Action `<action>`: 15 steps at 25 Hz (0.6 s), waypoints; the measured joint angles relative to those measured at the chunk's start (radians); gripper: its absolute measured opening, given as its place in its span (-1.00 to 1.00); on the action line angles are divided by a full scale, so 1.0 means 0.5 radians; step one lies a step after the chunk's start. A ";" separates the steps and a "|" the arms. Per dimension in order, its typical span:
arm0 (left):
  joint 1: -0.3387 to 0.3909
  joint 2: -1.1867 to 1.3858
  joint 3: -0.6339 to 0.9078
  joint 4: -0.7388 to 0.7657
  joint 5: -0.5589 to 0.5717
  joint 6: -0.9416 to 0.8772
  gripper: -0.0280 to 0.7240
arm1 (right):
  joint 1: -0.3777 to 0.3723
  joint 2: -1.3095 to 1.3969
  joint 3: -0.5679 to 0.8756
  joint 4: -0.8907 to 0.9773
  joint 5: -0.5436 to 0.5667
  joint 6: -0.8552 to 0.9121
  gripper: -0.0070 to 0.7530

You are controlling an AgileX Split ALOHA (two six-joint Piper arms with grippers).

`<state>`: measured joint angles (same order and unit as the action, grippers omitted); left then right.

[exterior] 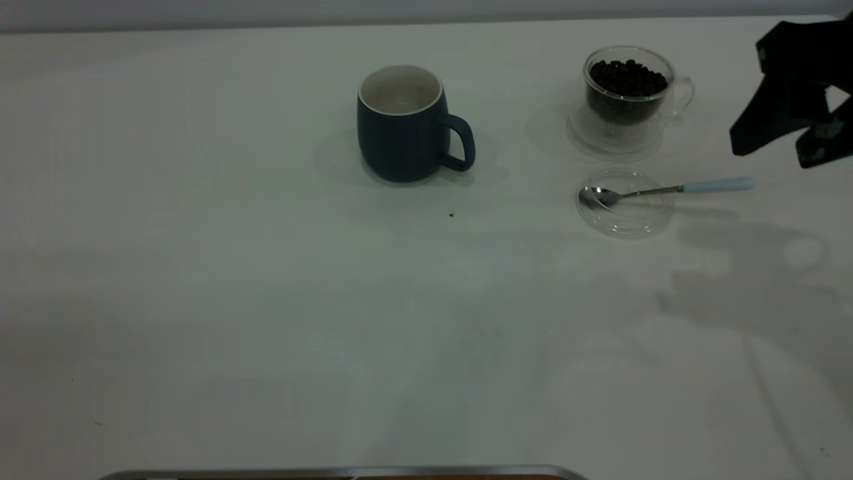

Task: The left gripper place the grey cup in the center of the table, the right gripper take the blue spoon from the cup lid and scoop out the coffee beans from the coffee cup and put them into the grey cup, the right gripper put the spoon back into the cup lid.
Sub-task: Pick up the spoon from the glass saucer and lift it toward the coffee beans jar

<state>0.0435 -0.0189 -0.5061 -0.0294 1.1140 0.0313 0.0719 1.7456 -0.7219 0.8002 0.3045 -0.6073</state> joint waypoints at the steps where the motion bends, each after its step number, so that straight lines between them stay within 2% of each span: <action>1: 0.000 0.000 0.000 0.000 0.000 0.000 0.42 | -0.033 0.036 -0.041 0.001 0.006 -0.009 0.54; 9: 0.000 0.000 0.000 0.000 0.000 0.000 0.42 | -0.370 0.242 -0.296 0.031 0.133 -0.085 0.54; 15: 0.000 0.000 0.000 0.000 0.000 0.000 0.42 | -0.556 0.488 -0.441 0.282 0.296 -0.386 0.54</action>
<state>0.0435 -0.0189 -0.5061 -0.0294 1.1140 0.0313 -0.2060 1.9894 -0.9422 0.9412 0.4526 -0.8006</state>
